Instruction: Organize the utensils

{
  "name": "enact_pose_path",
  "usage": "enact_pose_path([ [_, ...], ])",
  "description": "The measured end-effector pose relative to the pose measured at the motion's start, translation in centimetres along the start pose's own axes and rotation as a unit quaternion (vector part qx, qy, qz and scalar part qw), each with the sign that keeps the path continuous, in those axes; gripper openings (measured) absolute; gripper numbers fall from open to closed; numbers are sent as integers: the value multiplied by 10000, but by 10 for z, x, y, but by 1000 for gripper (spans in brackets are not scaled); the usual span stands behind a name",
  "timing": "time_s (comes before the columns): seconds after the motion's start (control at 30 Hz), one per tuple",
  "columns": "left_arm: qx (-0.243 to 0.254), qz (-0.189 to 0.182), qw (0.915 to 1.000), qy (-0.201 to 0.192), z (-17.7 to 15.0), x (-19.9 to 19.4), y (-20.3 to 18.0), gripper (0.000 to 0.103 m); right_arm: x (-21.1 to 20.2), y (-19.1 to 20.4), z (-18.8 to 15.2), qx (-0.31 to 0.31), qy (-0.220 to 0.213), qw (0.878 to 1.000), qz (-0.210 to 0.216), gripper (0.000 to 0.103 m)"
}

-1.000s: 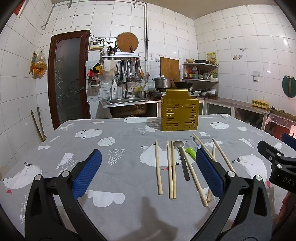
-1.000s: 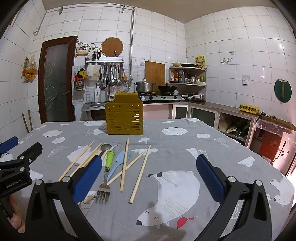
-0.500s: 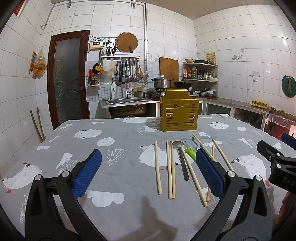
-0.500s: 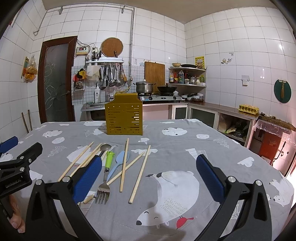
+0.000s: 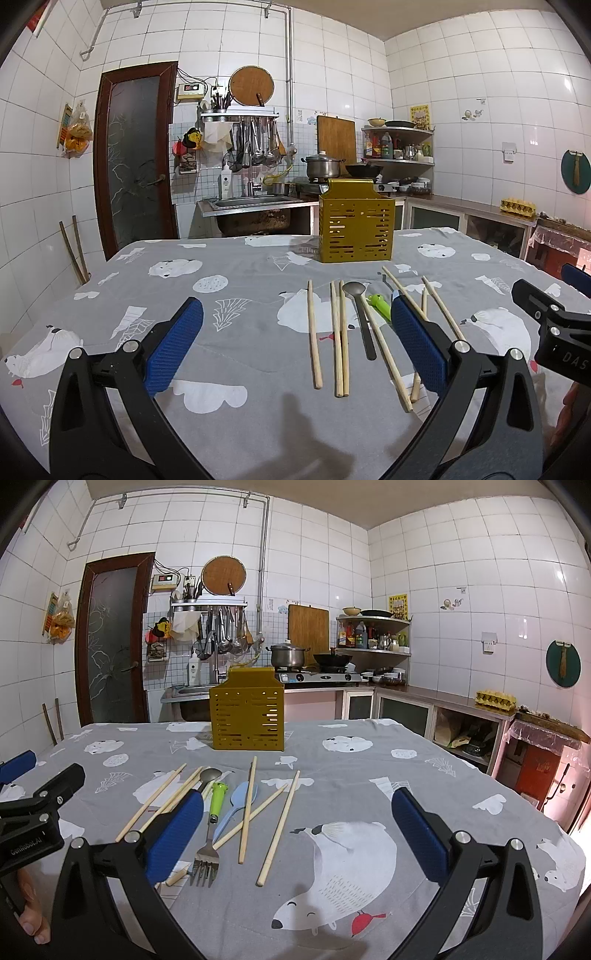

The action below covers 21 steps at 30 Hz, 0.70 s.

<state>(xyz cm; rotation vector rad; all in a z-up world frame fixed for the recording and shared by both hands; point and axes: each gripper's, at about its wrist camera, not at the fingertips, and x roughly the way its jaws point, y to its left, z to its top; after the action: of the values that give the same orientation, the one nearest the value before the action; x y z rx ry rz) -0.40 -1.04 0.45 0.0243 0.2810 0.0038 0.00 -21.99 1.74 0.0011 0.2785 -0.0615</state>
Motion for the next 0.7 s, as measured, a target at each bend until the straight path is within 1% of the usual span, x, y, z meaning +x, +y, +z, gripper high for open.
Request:
enact_pose_path([
  [0.33,-3,-22,10000,19,1,3,-1,98,0,-1,1,2,-4,10000,0,99],
  [0.43,-13,-24,10000,20,5,0,-5,98,0,-1,0,11,8,10000,5,99],
  [0.7,-18,-38,10000,52,12,8,-9,98,1,0,1,-4,10,10000,-2,99],
])
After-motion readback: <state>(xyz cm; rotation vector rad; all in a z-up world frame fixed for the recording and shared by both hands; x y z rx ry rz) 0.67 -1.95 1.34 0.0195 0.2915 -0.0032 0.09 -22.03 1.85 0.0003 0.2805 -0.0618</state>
